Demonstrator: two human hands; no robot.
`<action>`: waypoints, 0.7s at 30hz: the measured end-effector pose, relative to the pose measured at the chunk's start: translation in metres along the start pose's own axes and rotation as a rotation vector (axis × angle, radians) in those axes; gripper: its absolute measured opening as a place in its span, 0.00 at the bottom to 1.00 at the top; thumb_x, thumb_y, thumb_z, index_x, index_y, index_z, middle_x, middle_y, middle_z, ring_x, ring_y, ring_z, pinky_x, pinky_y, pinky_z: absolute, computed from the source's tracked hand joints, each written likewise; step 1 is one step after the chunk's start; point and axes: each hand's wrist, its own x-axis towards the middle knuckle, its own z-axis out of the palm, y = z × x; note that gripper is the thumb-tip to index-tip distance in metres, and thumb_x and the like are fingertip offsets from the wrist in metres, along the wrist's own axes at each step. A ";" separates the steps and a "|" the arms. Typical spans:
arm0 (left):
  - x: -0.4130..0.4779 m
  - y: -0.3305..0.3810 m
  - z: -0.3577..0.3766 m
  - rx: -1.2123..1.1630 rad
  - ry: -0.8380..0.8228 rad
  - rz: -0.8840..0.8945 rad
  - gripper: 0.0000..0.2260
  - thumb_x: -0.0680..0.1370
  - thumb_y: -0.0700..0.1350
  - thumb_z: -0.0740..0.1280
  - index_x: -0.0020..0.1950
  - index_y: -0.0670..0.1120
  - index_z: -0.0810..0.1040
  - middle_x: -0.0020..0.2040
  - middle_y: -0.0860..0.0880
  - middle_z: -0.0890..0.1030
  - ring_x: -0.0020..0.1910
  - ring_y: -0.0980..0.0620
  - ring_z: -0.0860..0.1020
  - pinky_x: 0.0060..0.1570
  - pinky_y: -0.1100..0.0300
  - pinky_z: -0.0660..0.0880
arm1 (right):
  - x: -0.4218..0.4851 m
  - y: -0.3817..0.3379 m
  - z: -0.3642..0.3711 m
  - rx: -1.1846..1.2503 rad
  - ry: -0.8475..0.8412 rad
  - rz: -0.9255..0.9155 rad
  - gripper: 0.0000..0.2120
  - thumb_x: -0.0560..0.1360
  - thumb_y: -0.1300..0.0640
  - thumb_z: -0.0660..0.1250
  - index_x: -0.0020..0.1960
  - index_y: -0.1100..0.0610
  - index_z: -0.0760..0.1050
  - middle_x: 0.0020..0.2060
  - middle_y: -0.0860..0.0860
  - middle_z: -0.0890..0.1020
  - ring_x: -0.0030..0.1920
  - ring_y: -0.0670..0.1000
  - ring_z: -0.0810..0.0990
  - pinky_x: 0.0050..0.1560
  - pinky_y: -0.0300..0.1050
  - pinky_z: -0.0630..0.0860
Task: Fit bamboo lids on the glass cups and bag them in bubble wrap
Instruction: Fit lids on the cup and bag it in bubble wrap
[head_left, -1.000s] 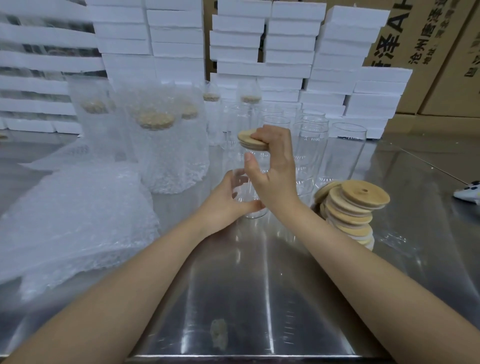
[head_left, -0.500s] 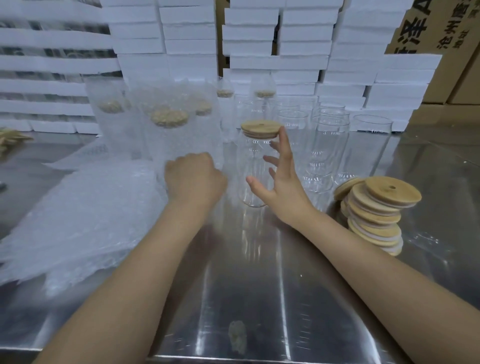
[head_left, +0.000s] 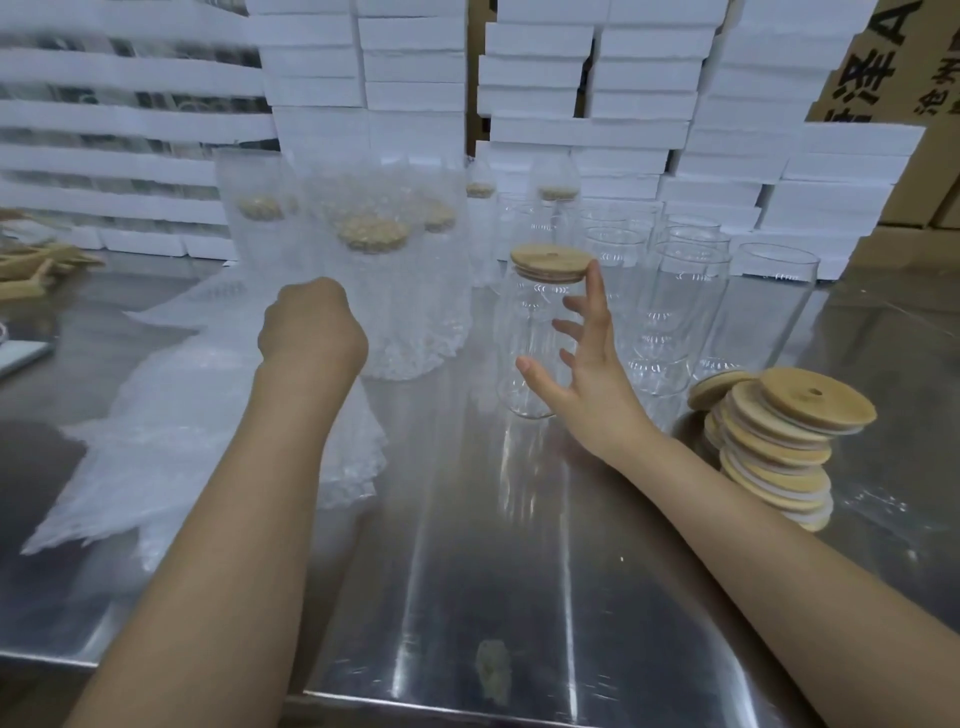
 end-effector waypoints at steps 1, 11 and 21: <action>-0.001 0.000 -0.003 -0.104 0.027 0.046 0.06 0.75 0.32 0.65 0.50 0.38 0.77 0.52 0.40 0.77 0.53 0.39 0.76 0.44 0.55 0.73 | 0.000 0.000 0.000 -0.004 0.002 -0.003 0.50 0.76 0.49 0.70 0.66 0.23 0.29 0.71 0.52 0.60 0.64 0.41 0.69 0.58 0.42 0.68; -0.021 0.038 0.033 -0.738 -0.298 0.395 0.07 0.75 0.38 0.71 0.41 0.47 0.76 0.40 0.51 0.77 0.39 0.54 0.77 0.41 0.62 0.77 | -0.003 -0.007 0.001 -0.096 0.081 -0.002 0.48 0.73 0.45 0.70 0.70 0.27 0.33 0.70 0.50 0.62 0.63 0.45 0.72 0.55 0.58 0.77; -0.036 0.032 0.023 0.474 -0.572 0.363 0.23 0.69 0.66 0.71 0.34 0.46 0.73 0.32 0.52 0.76 0.36 0.51 0.76 0.43 0.59 0.72 | -0.002 -0.007 -0.005 -0.149 0.076 0.026 0.47 0.74 0.47 0.71 0.72 0.32 0.36 0.71 0.51 0.62 0.63 0.46 0.72 0.54 0.58 0.78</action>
